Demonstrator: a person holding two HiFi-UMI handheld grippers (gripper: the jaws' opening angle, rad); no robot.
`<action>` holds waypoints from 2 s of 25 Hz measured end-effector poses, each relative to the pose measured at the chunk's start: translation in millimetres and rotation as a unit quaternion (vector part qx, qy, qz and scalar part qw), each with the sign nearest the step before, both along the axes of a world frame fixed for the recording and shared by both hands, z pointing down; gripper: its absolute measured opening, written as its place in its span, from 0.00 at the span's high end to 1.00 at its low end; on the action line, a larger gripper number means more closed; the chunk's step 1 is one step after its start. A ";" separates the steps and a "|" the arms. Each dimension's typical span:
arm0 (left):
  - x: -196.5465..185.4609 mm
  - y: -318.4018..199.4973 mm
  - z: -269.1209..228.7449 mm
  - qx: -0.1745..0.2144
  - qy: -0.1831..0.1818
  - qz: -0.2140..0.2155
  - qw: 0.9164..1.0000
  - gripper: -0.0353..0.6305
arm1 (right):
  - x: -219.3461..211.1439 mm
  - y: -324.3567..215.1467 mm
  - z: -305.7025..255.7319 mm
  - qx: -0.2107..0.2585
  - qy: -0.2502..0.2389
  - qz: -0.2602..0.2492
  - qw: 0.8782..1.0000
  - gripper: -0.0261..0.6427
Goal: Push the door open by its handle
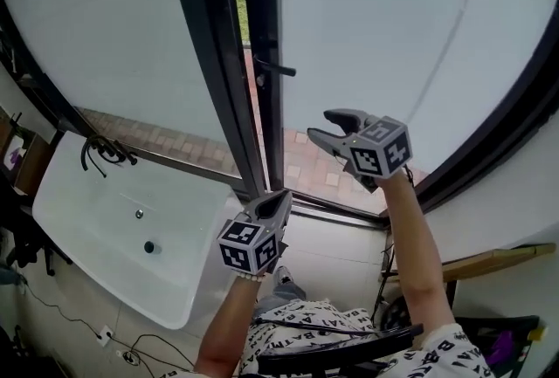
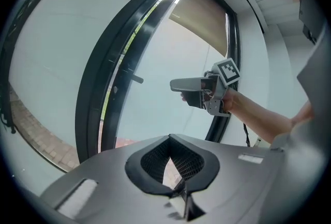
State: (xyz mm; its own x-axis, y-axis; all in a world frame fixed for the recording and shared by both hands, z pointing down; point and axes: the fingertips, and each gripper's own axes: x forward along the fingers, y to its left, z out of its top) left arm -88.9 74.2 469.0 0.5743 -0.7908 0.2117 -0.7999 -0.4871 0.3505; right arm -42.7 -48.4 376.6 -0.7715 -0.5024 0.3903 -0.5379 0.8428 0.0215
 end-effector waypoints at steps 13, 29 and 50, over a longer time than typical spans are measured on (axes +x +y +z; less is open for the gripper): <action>-20.0 -63.2 -5.1 -0.005 0.021 -0.020 1.000 0.97 | -61.2 -135.9 -3.7 0.001 0.154 -0.042 0.987 0.58; -39.1 -104.7 -2.3 0.006 0.026 -0.064 0.998 0.97 | -136.8 -166.3 50.5 -0.013 0.253 -0.137 0.958 0.61; -21.0 -145.2 3.6 -0.007 0.020 -0.055 0.998 0.97 | -151.8 -175.9 56.8 -0.057 0.250 -0.177 0.950 0.95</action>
State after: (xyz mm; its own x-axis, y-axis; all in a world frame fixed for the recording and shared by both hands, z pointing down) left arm -109.9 -71.0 472.7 0.4925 -0.8464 0.2027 -0.8336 -0.3917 0.3895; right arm -194.5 -224.2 433.4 -0.5887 -0.1790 0.7883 -0.1668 0.9811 0.0982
